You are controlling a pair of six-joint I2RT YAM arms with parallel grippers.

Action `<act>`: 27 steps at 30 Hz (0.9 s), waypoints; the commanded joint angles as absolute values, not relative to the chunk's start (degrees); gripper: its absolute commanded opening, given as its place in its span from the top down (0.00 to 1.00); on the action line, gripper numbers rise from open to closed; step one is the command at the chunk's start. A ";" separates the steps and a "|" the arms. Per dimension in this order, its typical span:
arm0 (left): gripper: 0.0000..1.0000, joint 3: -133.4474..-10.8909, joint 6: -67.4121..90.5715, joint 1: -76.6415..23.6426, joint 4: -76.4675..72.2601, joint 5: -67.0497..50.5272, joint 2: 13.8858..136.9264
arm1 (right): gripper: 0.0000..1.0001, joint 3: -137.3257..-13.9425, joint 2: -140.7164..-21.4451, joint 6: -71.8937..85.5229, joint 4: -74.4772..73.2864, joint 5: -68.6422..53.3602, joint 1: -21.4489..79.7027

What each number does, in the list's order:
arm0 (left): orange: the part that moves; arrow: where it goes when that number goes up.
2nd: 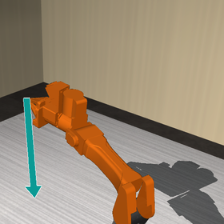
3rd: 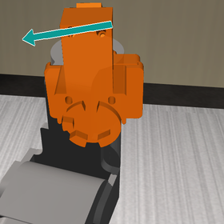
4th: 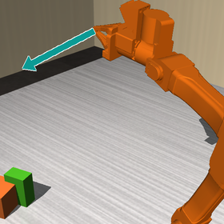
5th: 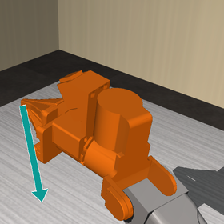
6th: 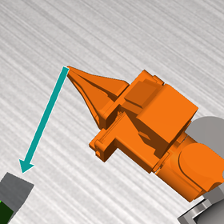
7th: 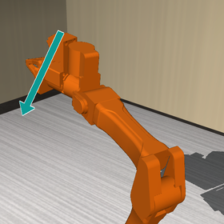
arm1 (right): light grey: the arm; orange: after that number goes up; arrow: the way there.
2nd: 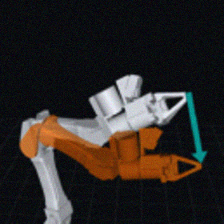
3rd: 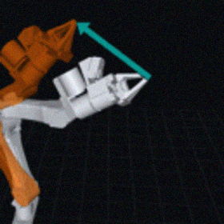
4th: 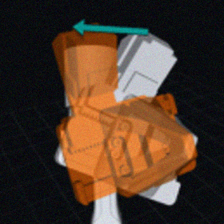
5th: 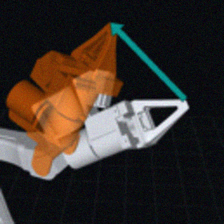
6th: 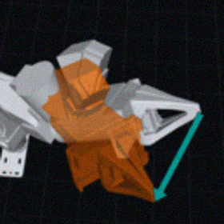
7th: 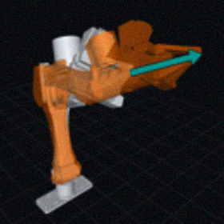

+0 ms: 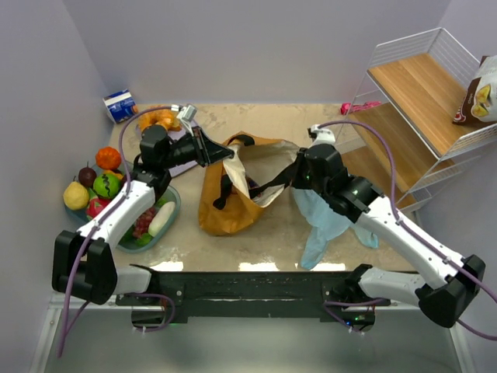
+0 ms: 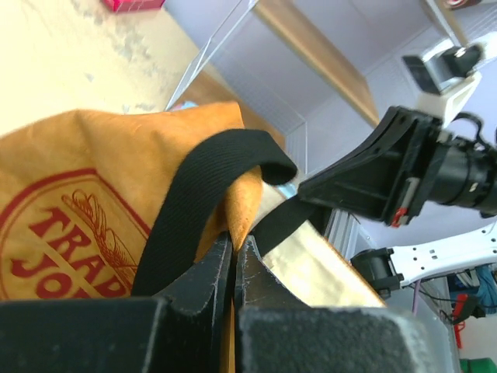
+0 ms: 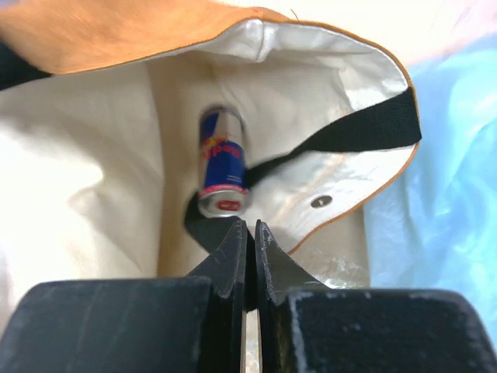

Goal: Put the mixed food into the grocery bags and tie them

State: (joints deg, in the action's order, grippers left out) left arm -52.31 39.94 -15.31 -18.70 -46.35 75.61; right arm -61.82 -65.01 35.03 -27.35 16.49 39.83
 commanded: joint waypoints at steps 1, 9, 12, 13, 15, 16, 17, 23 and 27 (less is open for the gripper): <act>1.00 -55.72 41.48 -14.68 -20.47 -48.69 72.95 | 1.00 -75.82 -63.19 28.85 -32.77 22.32 39.90; 1.00 -53.35 33.94 -14.68 -14.43 -44.40 71.28 | 1.00 -89.22 -66.27 24.00 -32.71 18.91 39.82; 1.00 -52.74 28.05 -14.68 -8.54 -40.35 71.02 | 1.00 -84.84 -66.44 24.43 -31.91 17.76 39.90; 1.00 -52.56 26.12 -14.68 -7.57 -39.65 70.93 | 1.00 -83.60 -66.45 25.13 -31.82 17.58 39.90; 1.00 -51.60 25.14 -14.68 -6.50 -38.94 70.75 | 1.00 -80.70 -66.27 25.84 -32.08 17.49 39.99; 1.00 -51.24 24.88 -14.68 -6.68 -39.11 70.75 | 1.00 -80.07 -66.10 26.27 -32.17 17.49 39.99; 1.00 -50.72 24.87 -14.68 -7.72 -40.16 70.84 | 1.00 -79.55 -65.75 26.37 -32.52 18.01 39.90; 1.00 -48.52 25.84 -14.68 -9.93 -41.48 71.10 | 0.18 -80.41 -62.58 24.88 -35.94 23.11 39.82; 1.00 -47.90 26.98 -14.59 -10.55 -42.45 71.37 | 0.08 -90.04 -64.15 22.15 -43.82 33.61 39.82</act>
